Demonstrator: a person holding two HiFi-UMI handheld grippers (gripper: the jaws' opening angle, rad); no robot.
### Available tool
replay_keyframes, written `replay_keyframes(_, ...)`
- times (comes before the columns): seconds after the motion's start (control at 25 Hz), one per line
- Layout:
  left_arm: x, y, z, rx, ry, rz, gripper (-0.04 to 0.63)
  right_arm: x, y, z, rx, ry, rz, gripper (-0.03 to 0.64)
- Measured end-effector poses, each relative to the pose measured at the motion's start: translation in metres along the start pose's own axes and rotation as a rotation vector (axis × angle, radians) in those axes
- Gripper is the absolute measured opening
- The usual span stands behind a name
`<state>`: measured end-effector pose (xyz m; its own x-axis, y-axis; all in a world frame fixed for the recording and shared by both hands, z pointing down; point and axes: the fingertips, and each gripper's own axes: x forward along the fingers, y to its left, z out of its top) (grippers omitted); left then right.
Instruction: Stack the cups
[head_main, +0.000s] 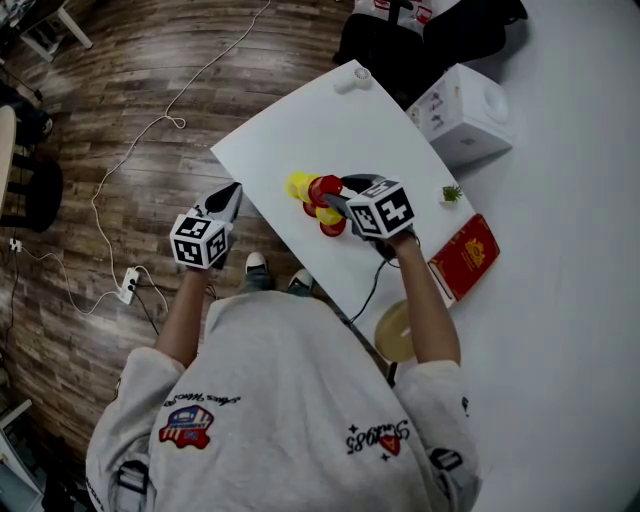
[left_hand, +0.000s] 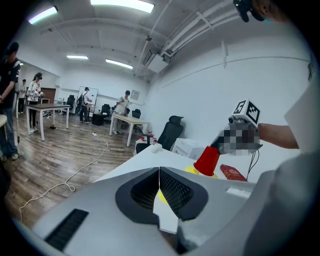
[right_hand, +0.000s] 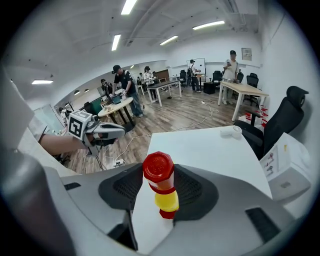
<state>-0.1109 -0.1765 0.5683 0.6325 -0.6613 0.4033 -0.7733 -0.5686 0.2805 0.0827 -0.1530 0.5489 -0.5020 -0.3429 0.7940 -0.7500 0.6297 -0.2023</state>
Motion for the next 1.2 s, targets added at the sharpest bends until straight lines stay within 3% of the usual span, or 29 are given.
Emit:
replay_keyframes(0.44,-0.003,0.005,-0.003,-0.007,0.0,0.005,0.006,0.012,0.005,-0.012,-0.054,0.034,-0.013,0.203)
replay_keyframes(1.2,-0.007,0.002,-0.004,-0.009,0.003,0.002,0.006,0.009,0.0,-0.012,-0.01,-0.018,-0.034,0.208)
